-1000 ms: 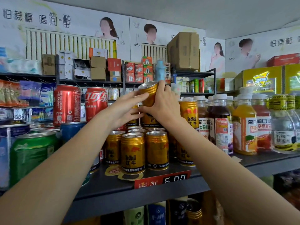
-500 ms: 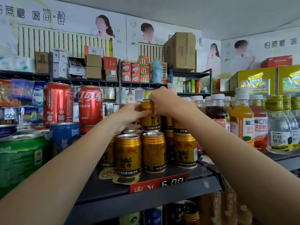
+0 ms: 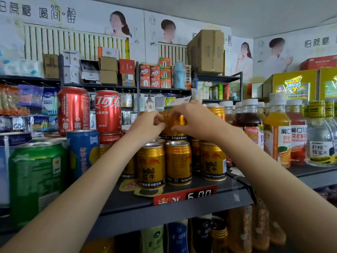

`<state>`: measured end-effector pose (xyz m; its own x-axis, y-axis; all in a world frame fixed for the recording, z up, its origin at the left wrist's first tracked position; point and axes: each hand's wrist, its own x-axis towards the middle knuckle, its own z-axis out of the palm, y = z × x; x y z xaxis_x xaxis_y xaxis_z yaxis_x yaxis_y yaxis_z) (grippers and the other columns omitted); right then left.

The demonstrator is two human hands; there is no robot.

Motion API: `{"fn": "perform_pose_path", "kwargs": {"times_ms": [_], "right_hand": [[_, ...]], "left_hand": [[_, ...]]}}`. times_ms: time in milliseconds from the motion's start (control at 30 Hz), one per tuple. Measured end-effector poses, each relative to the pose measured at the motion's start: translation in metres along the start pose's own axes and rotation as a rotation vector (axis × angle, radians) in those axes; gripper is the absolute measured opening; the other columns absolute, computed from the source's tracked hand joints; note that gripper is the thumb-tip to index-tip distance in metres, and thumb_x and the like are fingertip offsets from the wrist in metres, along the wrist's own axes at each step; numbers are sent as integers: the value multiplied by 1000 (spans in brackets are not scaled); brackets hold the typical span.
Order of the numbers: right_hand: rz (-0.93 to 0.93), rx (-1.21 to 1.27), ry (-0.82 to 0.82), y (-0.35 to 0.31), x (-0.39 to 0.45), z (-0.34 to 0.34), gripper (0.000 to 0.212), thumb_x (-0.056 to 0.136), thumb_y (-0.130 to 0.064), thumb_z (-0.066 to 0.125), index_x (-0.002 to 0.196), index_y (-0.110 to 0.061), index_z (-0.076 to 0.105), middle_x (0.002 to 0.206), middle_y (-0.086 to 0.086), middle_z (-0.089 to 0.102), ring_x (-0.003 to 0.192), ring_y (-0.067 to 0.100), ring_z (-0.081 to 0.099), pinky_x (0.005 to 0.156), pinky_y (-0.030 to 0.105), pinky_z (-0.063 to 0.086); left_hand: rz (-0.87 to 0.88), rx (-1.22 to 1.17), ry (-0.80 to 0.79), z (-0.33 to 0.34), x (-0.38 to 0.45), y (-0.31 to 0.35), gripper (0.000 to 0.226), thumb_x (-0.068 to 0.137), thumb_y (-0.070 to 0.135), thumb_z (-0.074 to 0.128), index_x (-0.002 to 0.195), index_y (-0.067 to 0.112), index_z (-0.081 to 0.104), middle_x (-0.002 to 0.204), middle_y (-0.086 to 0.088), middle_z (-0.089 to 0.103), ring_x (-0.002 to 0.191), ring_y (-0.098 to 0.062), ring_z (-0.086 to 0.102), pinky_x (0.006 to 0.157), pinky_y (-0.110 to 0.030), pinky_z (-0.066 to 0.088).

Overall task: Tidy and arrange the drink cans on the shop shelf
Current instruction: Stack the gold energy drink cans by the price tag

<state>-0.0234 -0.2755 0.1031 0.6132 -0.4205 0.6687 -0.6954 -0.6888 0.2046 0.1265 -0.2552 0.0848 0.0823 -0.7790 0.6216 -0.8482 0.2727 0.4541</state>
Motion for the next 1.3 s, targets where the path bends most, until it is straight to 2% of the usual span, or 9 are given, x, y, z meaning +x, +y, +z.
{"fn": "perform_pose_path", "kwargs": {"times_ms": [133,267,467,633,767,933,1067,1167,1300], "right_hand": [[-40,139,-284,-11,-21,6,30,84,-32,65,110,-18,64,110,-2,64,102,15,57,91,34,48],[-14,136,-244,-13,-24,12,24,82,-28,68,103,-15,67,99,-3,64,87,10,54,82,28,47],[25,248,-220,-11,-29,8,13,82,-17,69,94,-13,69,81,-10,57,69,-3,50,60,7,38],[88,260,-147,-10,-30,7,9,82,-13,68,89,-9,72,89,0,68,76,6,57,71,16,46],[121,144,-204,-15,-25,7,10,85,-12,64,91,-7,71,97,6,67,90,19,61,82,30,52],[167,59,-194,-18,-24,8,14,86,-14,63,97,-7,68,103,11,65,96,27,60,88,41,51],[126,127,-142,-20,-21,-4,16,84,-22,66,93,-9,69,95,4,67,88,17,61,81,31,53],[85,276,-102,-29,-9,-14,15,85,-20,65,93,-9,71,92,1,67,84,12,61,73,18,49],[27,372,-230,-53,20,3,17,83,-22,67,95,-12,71,98,1,67,88,14,62,84,25,51]], "left_hand": [[26,169,-160,-10,-26,1,24,90,24,54,112,18,62,117,0,59,106,-15,53,83,-25,40],[37,225,-241,-16,-43,3,19,88,26,58,105,19,65,106,4,60,98,-11,54,84,-28,47],[15,206,-258,-21,-51,2,12,84,24,65,94,19,63,105,3,58,102,-16,56,91,-36,48],[-9,139,-233,-24,-51,5,6,85,20,63,79,19,63,94,5,59,98,-15,56,92,-36,48],[19,196,-166,-11,-51,12,13,89,22,58,87,13,67,97,2,63,90,-12,56,85,-28,47],[48,246,-98,6,-50,23,19,90,26,57,99,12,67,104,-2,63,97,-18,57,81,-29,46],[14,106,7,-15,-48,8,16,91,29,54,93,15,62,99,2,62,93,-14,58,82,-30,48],[-22,122,106,-38,-49,-5,18,95,17,46,99,15,63,109,0,62,83,-10,56,79,-26,43],[-50,174,178,-50,-55,-10,27,94,6,42,106,16,63,120,-3,59,89,-18,56,76,-28,46]]}}
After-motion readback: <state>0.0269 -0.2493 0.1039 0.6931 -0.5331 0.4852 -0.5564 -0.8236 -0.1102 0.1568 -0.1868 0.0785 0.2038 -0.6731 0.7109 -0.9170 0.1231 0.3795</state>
